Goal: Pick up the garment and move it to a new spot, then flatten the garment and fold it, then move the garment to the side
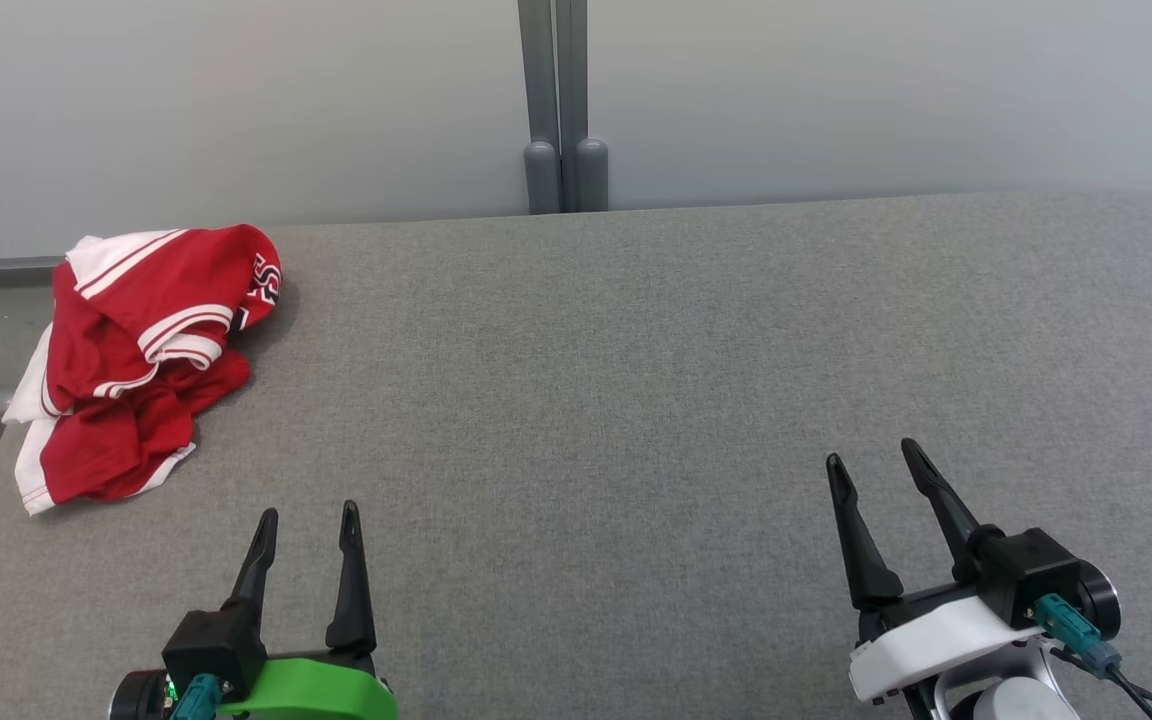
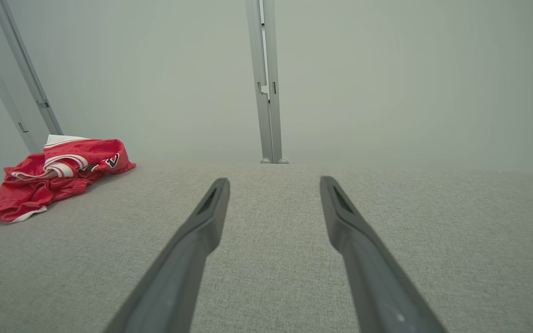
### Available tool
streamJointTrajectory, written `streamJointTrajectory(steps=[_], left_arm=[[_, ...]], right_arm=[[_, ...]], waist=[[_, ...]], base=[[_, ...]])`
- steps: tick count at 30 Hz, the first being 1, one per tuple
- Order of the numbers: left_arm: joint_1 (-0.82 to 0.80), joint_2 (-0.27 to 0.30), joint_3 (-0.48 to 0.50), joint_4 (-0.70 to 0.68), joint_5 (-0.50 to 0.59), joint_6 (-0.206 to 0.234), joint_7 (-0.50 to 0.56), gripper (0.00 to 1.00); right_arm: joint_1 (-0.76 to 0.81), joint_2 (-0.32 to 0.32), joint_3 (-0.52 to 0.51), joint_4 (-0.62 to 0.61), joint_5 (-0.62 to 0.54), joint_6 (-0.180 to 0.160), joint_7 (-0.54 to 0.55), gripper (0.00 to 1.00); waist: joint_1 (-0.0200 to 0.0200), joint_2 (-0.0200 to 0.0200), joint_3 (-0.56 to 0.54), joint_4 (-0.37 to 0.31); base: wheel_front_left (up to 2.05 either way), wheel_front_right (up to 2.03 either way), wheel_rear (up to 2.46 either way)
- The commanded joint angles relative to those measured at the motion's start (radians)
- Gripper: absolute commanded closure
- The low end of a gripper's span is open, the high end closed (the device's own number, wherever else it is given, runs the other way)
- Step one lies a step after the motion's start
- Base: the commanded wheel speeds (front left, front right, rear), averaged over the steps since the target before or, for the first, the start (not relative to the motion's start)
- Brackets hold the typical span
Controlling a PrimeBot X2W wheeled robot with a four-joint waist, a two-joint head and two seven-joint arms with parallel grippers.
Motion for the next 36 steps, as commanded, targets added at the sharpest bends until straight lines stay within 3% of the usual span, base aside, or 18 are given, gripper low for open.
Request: streamJointTrajectory(steps=[1, 13, 19, 36], left_arm=[[0.008, 0.007, 0.0, 0.002, 0.002, 0.001, -0.004, 0.0], [0.001, 0.007, -0.003, 0.008, 0.005, 0.001, -0.003, 0.0], [-0.01, 0.007, -0.007, 0.009, 0.008, -0.002, -0.003, 0.0], [-0.011, 0.006, 0.004, 0.002, 0.026, -0.008, -0.002, 0.0]], right_arm=[[0.007, -0.004, 0.002, 0.001, 0.0, 0.0, -0.003, 0.0], [0.009, -0.004, -0.002, 0.0, -0.001, 0.0, -0.003, 0.0], [0.011, -0.003, -0.005, -0.006, -0.003, 0.0, -0.003, 0.0], [0.012, -0.003, 0.006, -0.018, 0.01, 0.0, -0.003, 0.0]], waist=[[0.0, 0.0, 0.0, 0.0], [0.0, 0.0, 0.002, 0.006], [0.0, 0.0, 0.002, 0.043], [0.0, 0.0, 0.0, 0.373]], base=[[0.0, 0.0, 0.0], [0.0, 0.0, 0.0], [0.0, 0.0, 0.0], [0.0, 0.0, 0.0]])
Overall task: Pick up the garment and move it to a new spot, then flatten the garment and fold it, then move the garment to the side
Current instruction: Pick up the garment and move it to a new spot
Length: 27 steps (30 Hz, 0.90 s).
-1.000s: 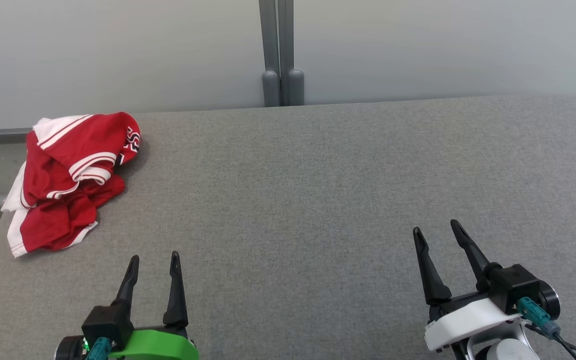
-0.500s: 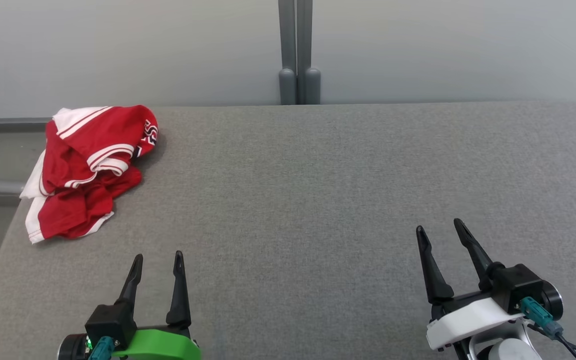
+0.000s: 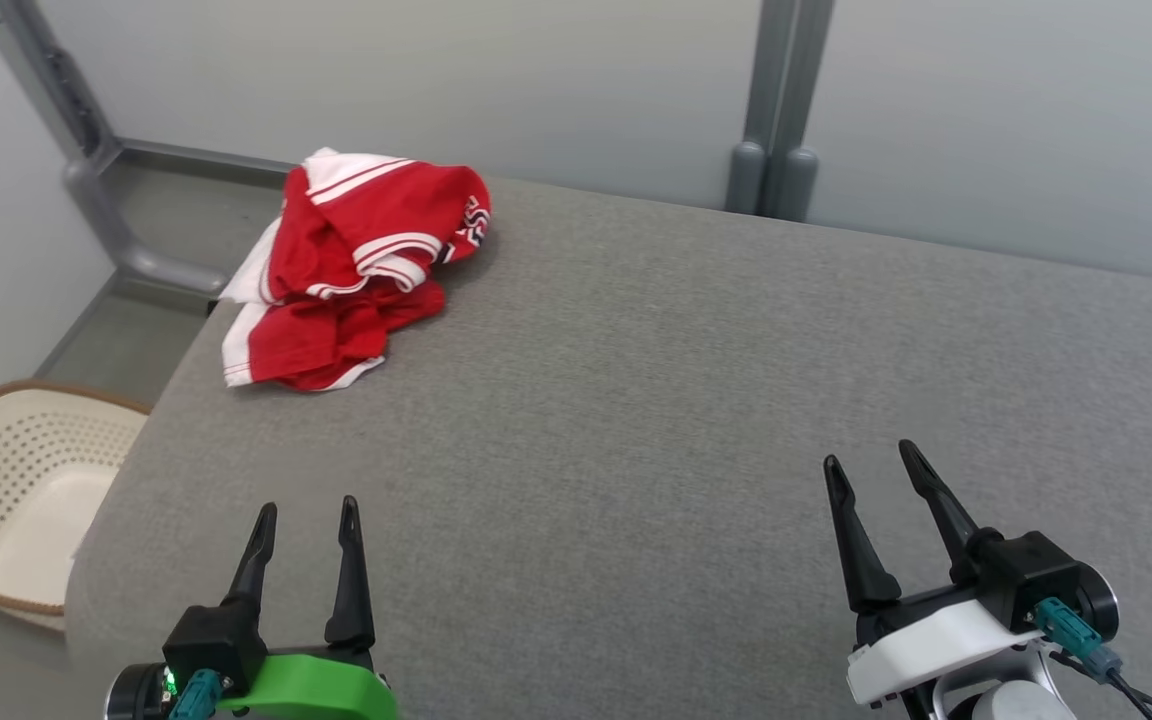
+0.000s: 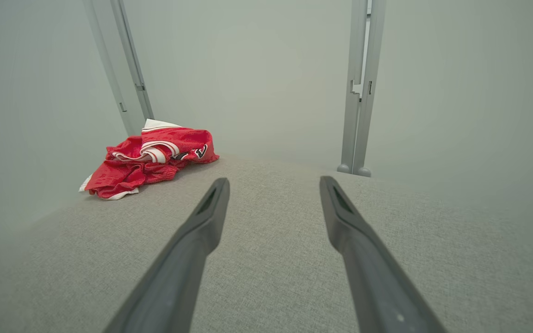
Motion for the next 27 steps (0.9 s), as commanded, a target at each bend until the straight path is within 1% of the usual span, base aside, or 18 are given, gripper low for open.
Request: streamJointTrajectory(steps=[1, 6, 11, 19, 23, 27], left_arm=[[0.001, 0.005, 0.006, -0.004, 0.014, -0.002, -0.001, 0.0], [0.01, 0.005, 0.008, -0.003, 0.015, -0.005, -0.001, 0.0], [0.018, 0.005, 0.015, -0.007, 0.013, -0.005, -0.001, 0.0], [0.026, 0.005, 0.03, -0.014, 0.017, -0.005, -0.001, 0.0], [0.022, 0.008, 0.048, -0.003, 0.016, -0.016, -0.001, 0.0], [-0.054, 0.035, 0.077, -0.013, 0.036, -0.034, -0.001, 0.0]], right_arm=[[0.0, -0.003, 0.006, -0.001, 0.008, 0.0, -0.003, 0.0], [-0.004, -0.003, 0.012, 0.002, 0.009, 0.0, -0.003, 0.0], [-0.007, -0.003, 0.024, 0.005, 0.009, 0.0, -0.003, 0.0], [-0.001, -0.004, 0.035, 0.003, -0.002, 0.0, -0.003, 0.0], [-0.006, -0.003, 0.039, -0.005, -0.015, 0.0, -0.003, 0.0], [-0.035, -0.004, 0.037, -0.015, -0.043, 0.0, -0.003, 0.0]], waist=[[0.0, 0.0, -0.001, 0.114], [0.0, 0.0, -0.003, 0.181], [0.0, 0.0, -0.005, 0.211], [0.0, 0.0, 0.002, 0.208], [0.0, 0.0, 0.024, 0.184], [0.0, 0.0, 0.078, 0.145]], base=[[0.0, 0.0, 0.0], [0.0, 0.0, 0.0], [0.0, 0.0, 0.0], [0.0, 0.0, 0.0], [0.0, 0.0, 0.0], [0.0, 0.0, 0.0]])
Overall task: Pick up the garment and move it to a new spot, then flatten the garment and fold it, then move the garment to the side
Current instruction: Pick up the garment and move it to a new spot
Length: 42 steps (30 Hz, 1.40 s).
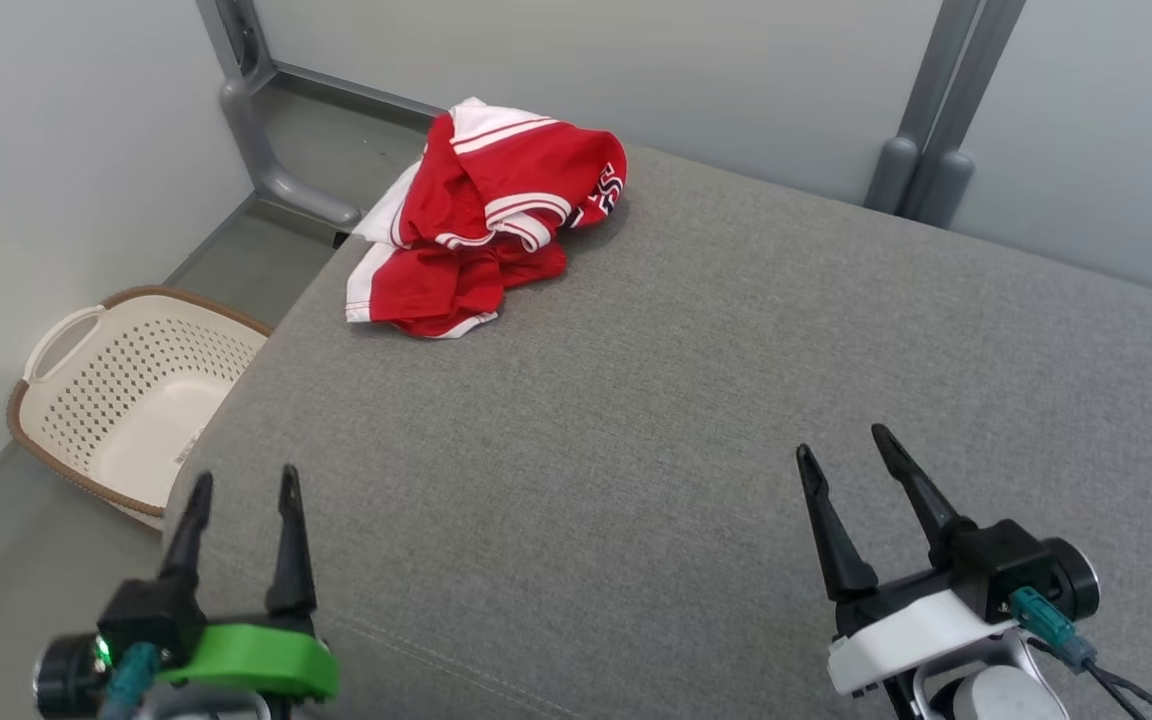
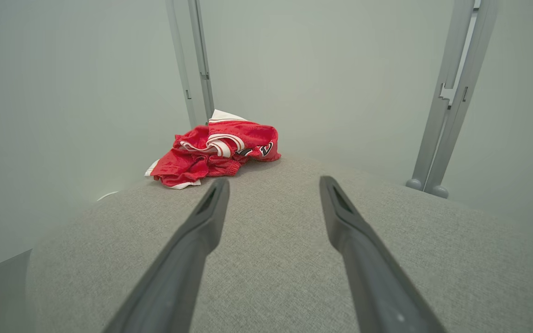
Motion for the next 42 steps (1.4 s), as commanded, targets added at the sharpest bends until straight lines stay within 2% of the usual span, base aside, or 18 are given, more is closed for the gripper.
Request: streamJointTrajectory(steps=[1, 7, 13, 19, 21, 25, 31, 38, 42], left_arm=[[-0.05, 0.013, 0.011, -0.01, 0.009, -0.009, -0.001, 0.0], [-0.242, 0.089, 0.035, -0.001, 0.035, -0.047, -0.001, 0.0], [-0.507, 0.217, -0.004, 0.055, 0.043, -0.095, 0.058, 0.0], [-0.745, 0.333, -0.081, 0.165, -0.009, -0.109, 0.184, 0.0], [-0.798, 0.373, -0.145, 0.217, -0.063, -0.11, 0.247, 0.0], [-0.879, 0.446, -0.229, 0.3, -0.136, -0.11, 0.305, 0.0], [-0.942, 0.492, -0.323, 0.405, -0.217, -0.11, 0.342, 0.0], [-0.967, 0.498, -0.36, 0.533, -0.275, -0.11, 0.344, 0.0], [-0.976, 0.475, -0.359, 0.61, -0.288, -0.11, 0.344, 0.0]], right_arm=[[-0.021, -0.005, -0.004, -0.009, -0.014, 0.0, -0.003, 0.0], [-0.075, -0.005, -0.011, -0.023, -0.048, 0.0, -0.003, 0.0], [-0.141, -0.005, -0.011, -0.038, -0.079, 0.0, -0.003, 0.0], [-0.189, -0.004, -0.002, -0.05, -0.091, 0.0, -0.003, 0.0], [-0.2, -0.004, -0.003, -0.054, -0.091, 0.0, -0.003, 0.0], [-0.219, -0.004, -0.009, -0.069, -0.092, 0.0, -0.003, 0.0], [-0.236, -0.004, -0.024, -0.092, -0.102, 0.0, -0.003, 0.0], [-0.243, -0.004, -0.03, -0.114, -0.111, 0.0, -0.003, 0.0], [-0.232, -0.004, -0.034, -0.123, -0.119, 0.0, -0.003, 0.0]], waist=[[0.0, 0.0, 0.054, -0.045], [0.0, 0.0, 0.155, -0.128], [0.0, 0.0, 0.269, -0.228], [0.0, 0.0, 0.36, -0.312], [0.0, 0.0, 0.386, -0.337], [0.0, 0.0, 0.429, -0.372], [0.0, 0.0, 0.478, -0.395], [0.0, 0.0, 0.511, -0.409], [0.0, 0.0, 0.516, -0.41]], base=[[0.0, 0.0, 0.0], [0.0, 0.0, 0.0], [0.0, 0.0, 0.0], [0.0, 0.0, 0.0], [0.0, 0.0, 0.0], [0.0, 0.0, 0.0], [0.0, 0.0, 0.0], [0.0, 0.0, 0.0], [0.0, 0.0, 0.0]])
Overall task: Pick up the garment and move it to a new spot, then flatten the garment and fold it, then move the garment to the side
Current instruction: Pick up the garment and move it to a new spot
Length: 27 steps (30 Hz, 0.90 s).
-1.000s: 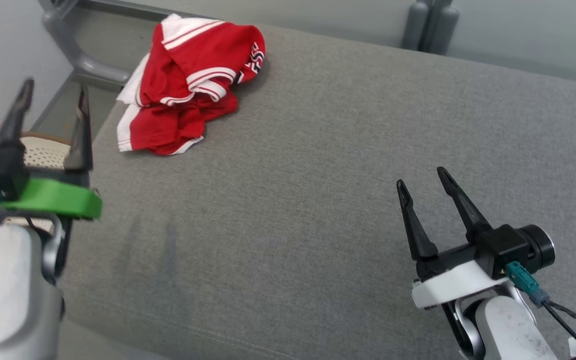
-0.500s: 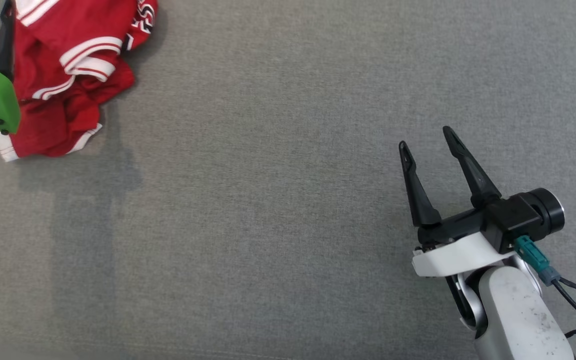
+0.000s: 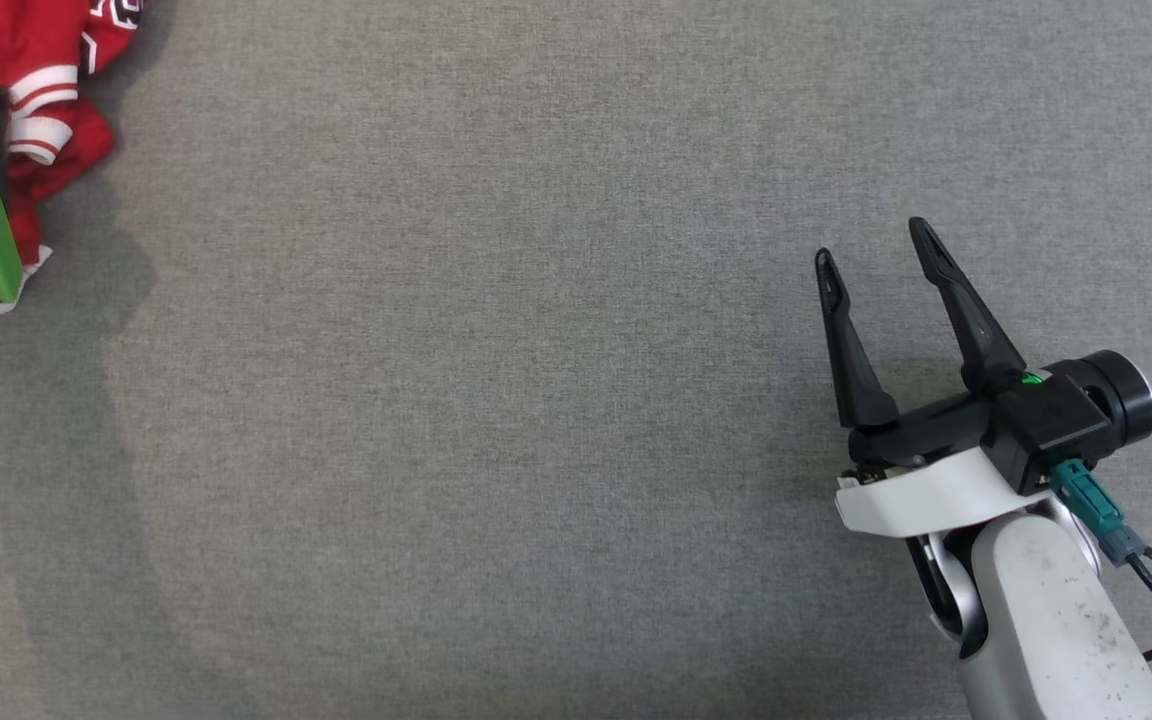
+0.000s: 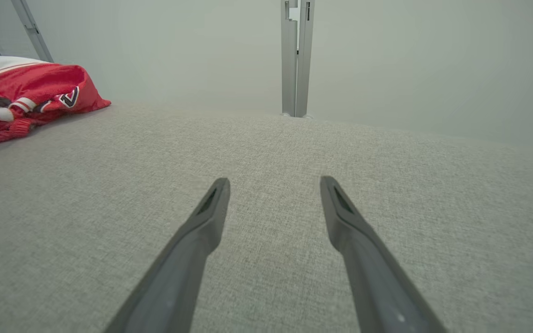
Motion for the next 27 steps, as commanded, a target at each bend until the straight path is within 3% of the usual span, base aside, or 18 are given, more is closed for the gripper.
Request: streamJointTrajectory(steps=[1, 7, 8, 10, 11, 27], left_arm=[[-0.021, -0.008, 0.001, 0.035, -0.004, 0.0, -0.006, 0.0], [-0.024, -0.029, -0.022, 0.115, 0.016, 0.018, -0.023, 0.0], [-0.026, -0.033, -0.025, 0.128, 0.02, 0.024, -0.034, 0.19], [-0.031, -0.039, -0.028, 0.147, 0.026, 0.036, -0.057, 0.93], [-0.033, -0.042, -0.028, 0.157, 0.024, 0.038, -0.067, 1.0], [-0.088, -0.015, -0.051, 0.233, 0.039, 0.027, -0.203, 1.0]], right_arm=[[0.008, -0.003, -0.005, -0.008, -0.013, 0.0, -0.003, 0.0], [0.028, -0.003, -0.013, -0.007, -0.02, 0.0, -0.003, 0.0], [0.033, -0.003, -0.015, -0.006, -0.022, 0.0, -0.003, 0.0], [0.042, -0.003, -0.018, -0.004, -0.024, 0.0, -0.003, 0.0], [0.044, -0.003, -0.019, -0.003, -0.026, 0.0, -0.003, 0.0], [0.062, -0.003, -0.009, 0.022, 0.005, 0.0, -0.003, 0.0]], waist=[[-0.0001, 0.0, 0.01, -0.008], [-0.0001, 0.0, -0.005, -0.004], [-0.0001, 0.0, -0.011, -0.003], [-0.0001, 0.0, -0.02, -0.001], [-0.0001, 0.0, -0.025, 0.0], [-0.0001, 0.0, -0.143, 0.011]], base=[[0.0, 0.0, 0.0], [0.0, 0.0, 0.0], [0.0, 0.0, 0.0], [0.0, 0.0, 0.0], [0.0, 0.0, 0.0], [0.0, 0.0, 0.0]])
